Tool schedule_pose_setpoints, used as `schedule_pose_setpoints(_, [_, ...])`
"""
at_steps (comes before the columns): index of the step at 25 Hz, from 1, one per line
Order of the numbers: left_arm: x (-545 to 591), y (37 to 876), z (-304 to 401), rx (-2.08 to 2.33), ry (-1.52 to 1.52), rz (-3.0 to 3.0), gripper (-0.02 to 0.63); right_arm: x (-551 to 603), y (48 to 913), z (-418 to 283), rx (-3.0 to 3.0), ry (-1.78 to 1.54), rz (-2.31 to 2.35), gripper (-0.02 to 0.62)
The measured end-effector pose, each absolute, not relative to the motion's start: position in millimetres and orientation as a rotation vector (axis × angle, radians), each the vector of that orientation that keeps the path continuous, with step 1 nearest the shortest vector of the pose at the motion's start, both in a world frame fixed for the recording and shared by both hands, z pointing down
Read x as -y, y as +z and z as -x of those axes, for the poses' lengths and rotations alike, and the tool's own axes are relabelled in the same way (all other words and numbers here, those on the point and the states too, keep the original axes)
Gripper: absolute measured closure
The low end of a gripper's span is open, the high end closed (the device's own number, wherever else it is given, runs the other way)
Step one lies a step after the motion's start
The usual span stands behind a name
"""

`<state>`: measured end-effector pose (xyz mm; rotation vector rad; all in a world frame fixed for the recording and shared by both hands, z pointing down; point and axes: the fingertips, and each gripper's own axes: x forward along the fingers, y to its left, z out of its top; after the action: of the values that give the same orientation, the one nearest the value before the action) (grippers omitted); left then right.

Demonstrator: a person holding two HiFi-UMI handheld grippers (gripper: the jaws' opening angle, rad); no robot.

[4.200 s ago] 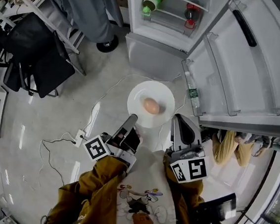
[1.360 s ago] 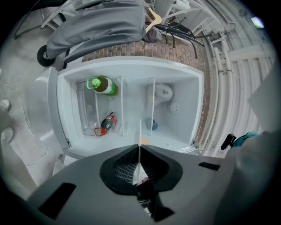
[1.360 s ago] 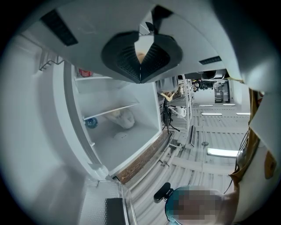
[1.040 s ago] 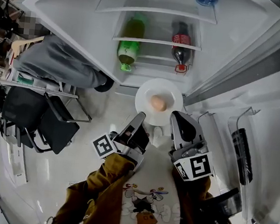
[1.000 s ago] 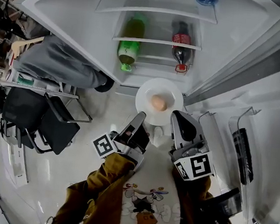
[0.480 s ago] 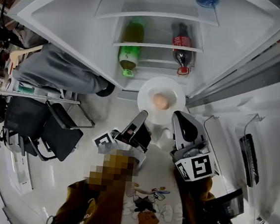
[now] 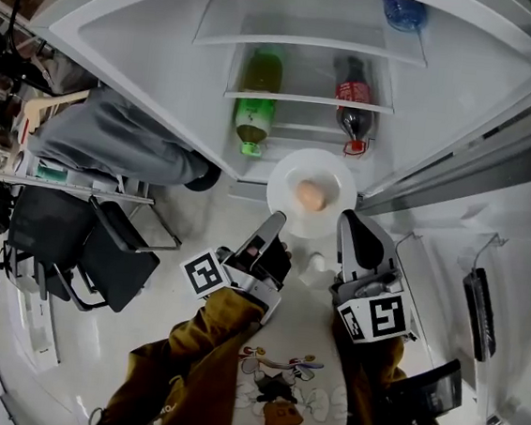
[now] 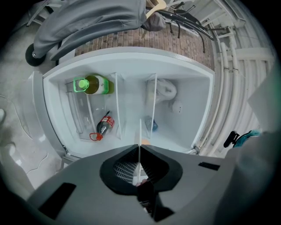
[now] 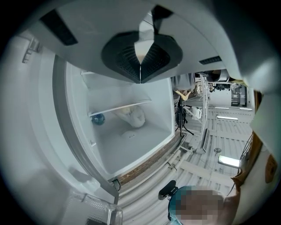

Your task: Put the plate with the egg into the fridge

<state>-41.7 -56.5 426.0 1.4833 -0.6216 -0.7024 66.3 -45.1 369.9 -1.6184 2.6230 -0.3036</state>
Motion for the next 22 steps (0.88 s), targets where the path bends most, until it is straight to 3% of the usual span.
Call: schedule_pose_setpoints(22, [119,425,46,0.655,-0.756,-1.479,0.588,89,381,-55,-2.631,-0.198,1.785,0.588])
